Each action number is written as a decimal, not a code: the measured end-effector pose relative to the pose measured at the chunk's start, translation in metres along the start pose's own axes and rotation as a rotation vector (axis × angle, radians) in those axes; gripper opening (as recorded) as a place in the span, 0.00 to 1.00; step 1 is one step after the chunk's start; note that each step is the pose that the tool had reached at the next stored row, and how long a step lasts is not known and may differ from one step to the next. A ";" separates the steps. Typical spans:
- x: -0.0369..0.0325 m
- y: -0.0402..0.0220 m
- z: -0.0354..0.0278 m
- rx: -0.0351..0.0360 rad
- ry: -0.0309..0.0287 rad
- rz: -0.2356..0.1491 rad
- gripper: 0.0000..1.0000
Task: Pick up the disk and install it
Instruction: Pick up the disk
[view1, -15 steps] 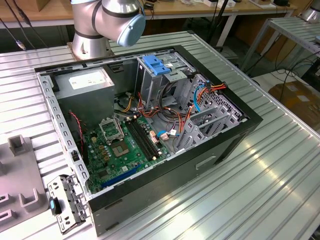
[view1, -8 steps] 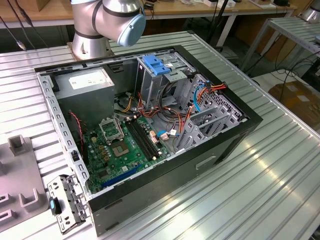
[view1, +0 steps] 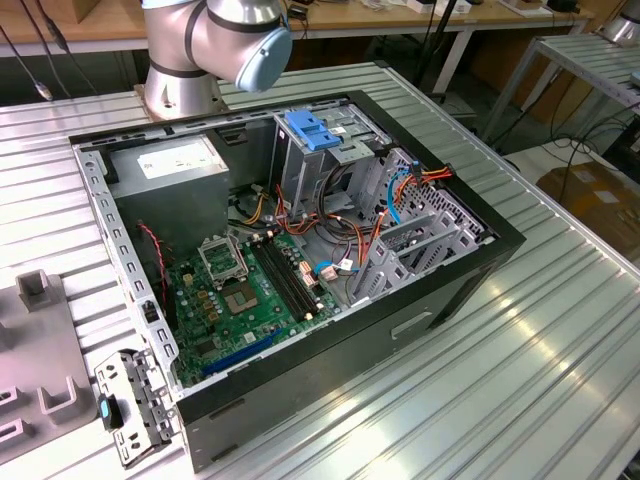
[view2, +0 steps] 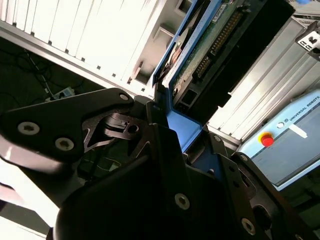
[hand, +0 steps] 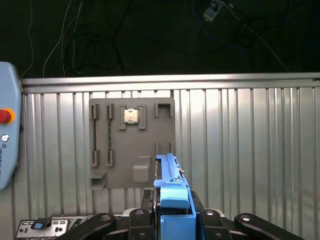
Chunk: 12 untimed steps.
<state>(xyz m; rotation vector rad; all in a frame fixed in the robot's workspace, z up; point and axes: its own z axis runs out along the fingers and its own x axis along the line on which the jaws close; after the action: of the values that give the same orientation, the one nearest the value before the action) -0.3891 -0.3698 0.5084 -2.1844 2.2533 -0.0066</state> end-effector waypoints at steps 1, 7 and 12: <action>0.0000 -0.0016 0.0001 -0.0001 0.0000 0.000 0.37; 0.0012 -0.0086 0.0031 0.0000 0.0000 0.000 0.37; 0.0010 -0.0169 0.0034 -0.0001 0.0001 0.000 0.37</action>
<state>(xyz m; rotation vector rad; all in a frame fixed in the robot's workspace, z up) -0.3722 -0.3713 0.5050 -2.1846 2.2534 -0.0065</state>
